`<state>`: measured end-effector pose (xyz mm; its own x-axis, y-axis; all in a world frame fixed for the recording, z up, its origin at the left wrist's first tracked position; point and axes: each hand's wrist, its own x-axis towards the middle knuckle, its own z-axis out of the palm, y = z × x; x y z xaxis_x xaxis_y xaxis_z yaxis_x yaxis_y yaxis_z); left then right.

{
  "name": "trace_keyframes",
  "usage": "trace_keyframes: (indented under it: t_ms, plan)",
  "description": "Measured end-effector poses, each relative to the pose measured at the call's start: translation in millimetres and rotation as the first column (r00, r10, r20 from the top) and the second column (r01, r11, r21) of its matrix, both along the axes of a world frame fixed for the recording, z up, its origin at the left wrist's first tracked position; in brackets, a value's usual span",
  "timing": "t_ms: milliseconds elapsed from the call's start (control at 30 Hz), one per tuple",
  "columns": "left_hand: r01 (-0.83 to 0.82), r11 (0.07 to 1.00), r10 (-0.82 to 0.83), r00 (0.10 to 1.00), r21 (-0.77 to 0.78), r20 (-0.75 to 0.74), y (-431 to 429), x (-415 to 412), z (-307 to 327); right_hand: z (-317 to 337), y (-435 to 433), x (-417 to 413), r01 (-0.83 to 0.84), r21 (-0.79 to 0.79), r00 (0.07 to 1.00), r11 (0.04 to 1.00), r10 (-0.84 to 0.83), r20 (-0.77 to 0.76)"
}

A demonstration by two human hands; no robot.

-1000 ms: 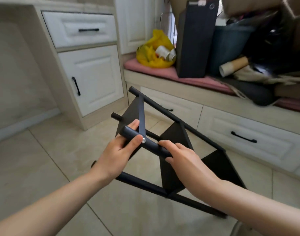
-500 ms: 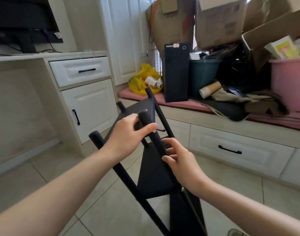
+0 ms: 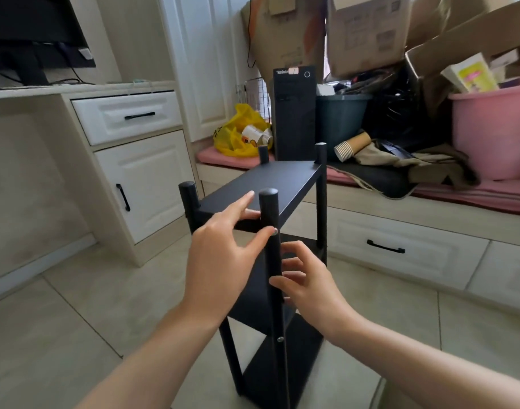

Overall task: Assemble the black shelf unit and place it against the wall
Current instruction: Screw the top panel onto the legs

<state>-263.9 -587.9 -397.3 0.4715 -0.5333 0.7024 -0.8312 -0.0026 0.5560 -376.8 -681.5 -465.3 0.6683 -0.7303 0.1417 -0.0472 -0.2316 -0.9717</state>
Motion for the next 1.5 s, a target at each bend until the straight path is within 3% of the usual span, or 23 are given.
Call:
trace_keyframes:
  t_ms: [133,300,500,833,1067,1233,1500]
  plan:
    - [-0.004,0.999,0.002,0.999,-0.047,-0.035,9.7,0.4,-8.1,-0.2,0.5,-0.2,0.025,0.031,0.998,0.999,-0.027,0.05]
    - [0.111,0.983,-0.044,0.914,0.144,-0.404,4.0,0.9,-15.7,-1.0,1.8,0.4,0.044,0.061,0.996,0.997,-0.049,0.072]
    - [0.181,0.976,-0.097,0.855,0.118,-0.51,-4.6,-4.1,-25.0,-3.6,3.3,1.7,0.07,0.117,0.994,0.991,-0.08,0.08]
    - [0.19,0.977,-0.117,0.852,0.093,-0.51,-2.6,-4.4,-20.6,13.1,-11.9,-9.4,0.023,0.159,1.0,0.987,-0.025,0.014]
    - [0.271,0.958,-0.162,0.787,0.097,-0.595,17.6,30.7,-8.6,5.3,-51.8,-30.3,0.244,0.141,0.969,0.96,-0.237,-0.066]
    - [0.246,0.962,-0.137,0.808,0.115,-0.574,34.6,46.6,-8.1,-3.2,-73.0,-37.3,0.387,0.036,0.917,0.921,-0.38,-0.125]
    - [0.253,0.954,-0.136,0.841,0.158,-0.523,58.4,67.5,-16.1,-5.5,-74.4,-26.3,0.427,-0.033,0.887,0.904,-0.426,-0.179]
